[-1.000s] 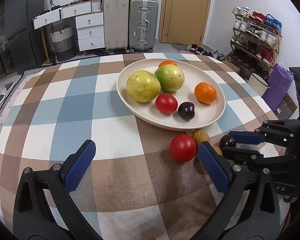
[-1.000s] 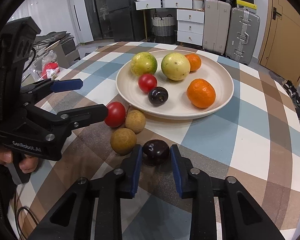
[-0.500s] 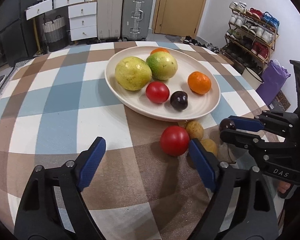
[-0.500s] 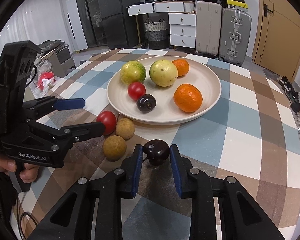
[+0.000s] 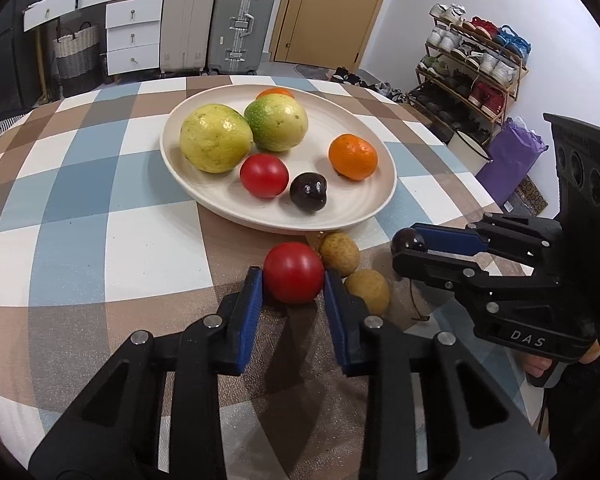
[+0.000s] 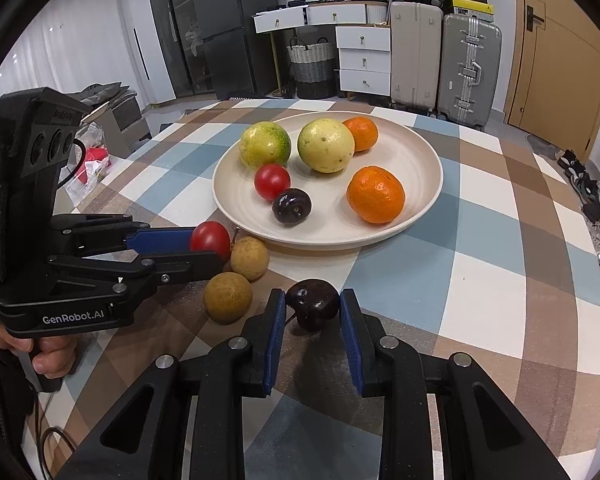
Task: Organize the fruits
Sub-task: 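Grasp the second red tomato with the left tool while the right tool grasps a dark plum, then carry the tomato and plum onto the plate and open both tools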
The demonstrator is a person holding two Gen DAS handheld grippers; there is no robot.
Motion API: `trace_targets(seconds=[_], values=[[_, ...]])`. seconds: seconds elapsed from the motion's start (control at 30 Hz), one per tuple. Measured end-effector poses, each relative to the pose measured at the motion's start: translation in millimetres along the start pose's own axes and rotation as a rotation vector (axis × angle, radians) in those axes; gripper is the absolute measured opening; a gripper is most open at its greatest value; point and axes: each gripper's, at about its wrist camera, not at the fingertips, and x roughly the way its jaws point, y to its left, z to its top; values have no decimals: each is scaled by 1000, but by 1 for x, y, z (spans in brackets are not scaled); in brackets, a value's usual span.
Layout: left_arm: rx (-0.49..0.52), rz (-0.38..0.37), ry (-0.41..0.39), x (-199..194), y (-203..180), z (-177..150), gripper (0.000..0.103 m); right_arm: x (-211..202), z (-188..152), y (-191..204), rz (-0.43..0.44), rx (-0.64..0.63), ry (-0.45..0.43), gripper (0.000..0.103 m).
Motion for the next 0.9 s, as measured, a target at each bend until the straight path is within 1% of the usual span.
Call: trace_targets(seconds=[0.1,0.4,0.67,0.9], values=[[4,11,-12,-2,0,0,28,0,0,0,1,2,0,28],[-10,51,-80,-18,5,2,28,-3,1,-1,13,7,-25,28],[-30,84,-139,-35,13,7,28,-15,5,-5,32,27,-78,28],[-26,108,-181,-50,11,19,28,-30,20,-11,51,72,-137,28]])
